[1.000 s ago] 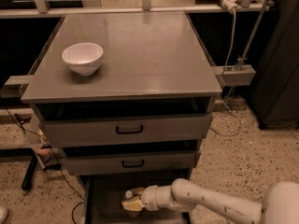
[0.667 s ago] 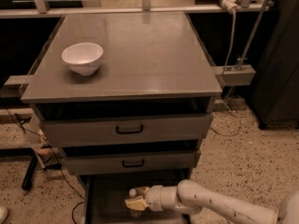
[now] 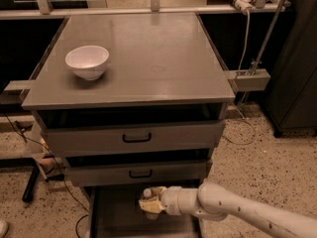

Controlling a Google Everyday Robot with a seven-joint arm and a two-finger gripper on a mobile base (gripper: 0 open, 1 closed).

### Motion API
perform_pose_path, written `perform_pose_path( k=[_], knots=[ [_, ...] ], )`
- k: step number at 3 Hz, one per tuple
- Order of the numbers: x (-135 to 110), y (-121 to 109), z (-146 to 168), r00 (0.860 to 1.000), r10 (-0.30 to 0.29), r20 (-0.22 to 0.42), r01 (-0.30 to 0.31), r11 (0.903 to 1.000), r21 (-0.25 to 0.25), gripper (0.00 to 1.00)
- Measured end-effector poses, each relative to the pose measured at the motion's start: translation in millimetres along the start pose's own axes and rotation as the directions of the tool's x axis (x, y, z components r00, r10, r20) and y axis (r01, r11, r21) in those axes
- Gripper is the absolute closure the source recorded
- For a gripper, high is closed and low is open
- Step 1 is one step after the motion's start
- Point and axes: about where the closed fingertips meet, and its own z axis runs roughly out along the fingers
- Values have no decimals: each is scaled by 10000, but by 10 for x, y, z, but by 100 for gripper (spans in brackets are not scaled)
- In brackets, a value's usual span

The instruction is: Pick blue plastic bottle from bottom drawer and place on counter

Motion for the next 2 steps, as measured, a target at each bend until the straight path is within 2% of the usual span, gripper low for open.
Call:
perform_pose_path(
  k=[1,2],
  knots=[
    [-418,4,-285,9991,-400,-124,406,9978,526,100],
    [-866,4,-599,9955,-904,-295,933,9887,1174,100]
  ],
)
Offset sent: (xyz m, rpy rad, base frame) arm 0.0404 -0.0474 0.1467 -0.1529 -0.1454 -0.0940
